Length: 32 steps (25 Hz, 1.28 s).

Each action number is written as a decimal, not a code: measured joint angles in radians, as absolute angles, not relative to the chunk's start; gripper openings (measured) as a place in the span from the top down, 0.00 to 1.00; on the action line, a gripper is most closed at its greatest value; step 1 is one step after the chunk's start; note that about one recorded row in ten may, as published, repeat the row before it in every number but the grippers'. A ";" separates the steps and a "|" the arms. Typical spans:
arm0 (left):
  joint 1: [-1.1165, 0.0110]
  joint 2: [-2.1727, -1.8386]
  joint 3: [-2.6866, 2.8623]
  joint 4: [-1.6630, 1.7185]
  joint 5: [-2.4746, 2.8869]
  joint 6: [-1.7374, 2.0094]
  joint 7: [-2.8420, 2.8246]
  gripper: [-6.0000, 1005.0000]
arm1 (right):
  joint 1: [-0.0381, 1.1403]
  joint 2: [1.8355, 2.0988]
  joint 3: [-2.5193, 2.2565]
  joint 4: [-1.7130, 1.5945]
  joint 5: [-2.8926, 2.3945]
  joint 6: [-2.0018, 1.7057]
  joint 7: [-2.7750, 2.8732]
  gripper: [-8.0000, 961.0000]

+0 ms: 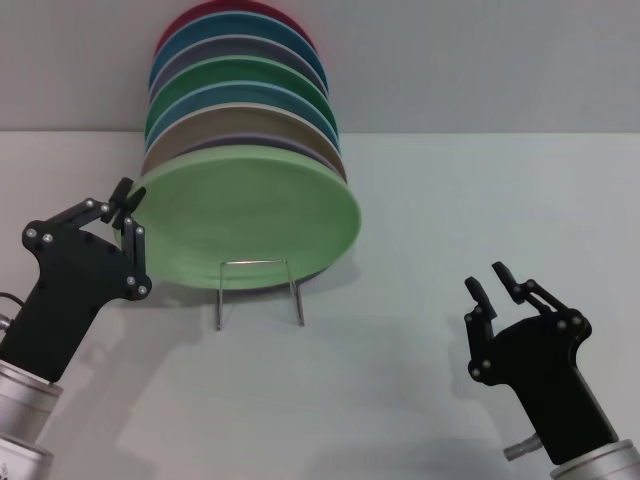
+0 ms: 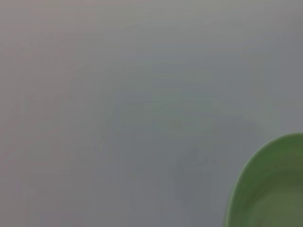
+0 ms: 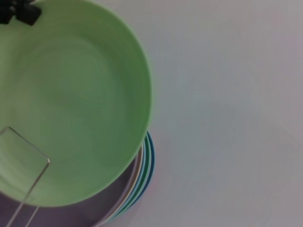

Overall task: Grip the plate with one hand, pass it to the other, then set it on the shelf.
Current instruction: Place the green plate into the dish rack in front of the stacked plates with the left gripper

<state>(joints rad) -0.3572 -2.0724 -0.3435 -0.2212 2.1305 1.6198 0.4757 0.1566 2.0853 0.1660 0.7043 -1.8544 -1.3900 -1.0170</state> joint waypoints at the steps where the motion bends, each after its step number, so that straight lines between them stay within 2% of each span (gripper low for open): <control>1: -0.357 -2.072 -0.344 -0.221 2.131 1.611 0.476 0.96 | 0.157 2.085 0.169 0.703 -1.854 -1.389 -1.015 0.75; 11: -0.357 -2.074 -0.332 -0.223 2.134 1.522 0.485 0.96 | 0.156 2.086 0.170 0.702 -1.854 -1.385 -1.002 0.75; 30: -0.336 -2.072 -0.327 -0.232 2.134 1.530 0.483 0.81 | 0.160 2.085 0.184 0.672 -1.854 -1.387 -0.936 0.74; 32: -0.319 -2.071 -0.327 -0.232 2.134 1.568 0.482 0.72 | 0.165 2.085 0.197 0.654 -1.854 -1.388 -0.890 0.74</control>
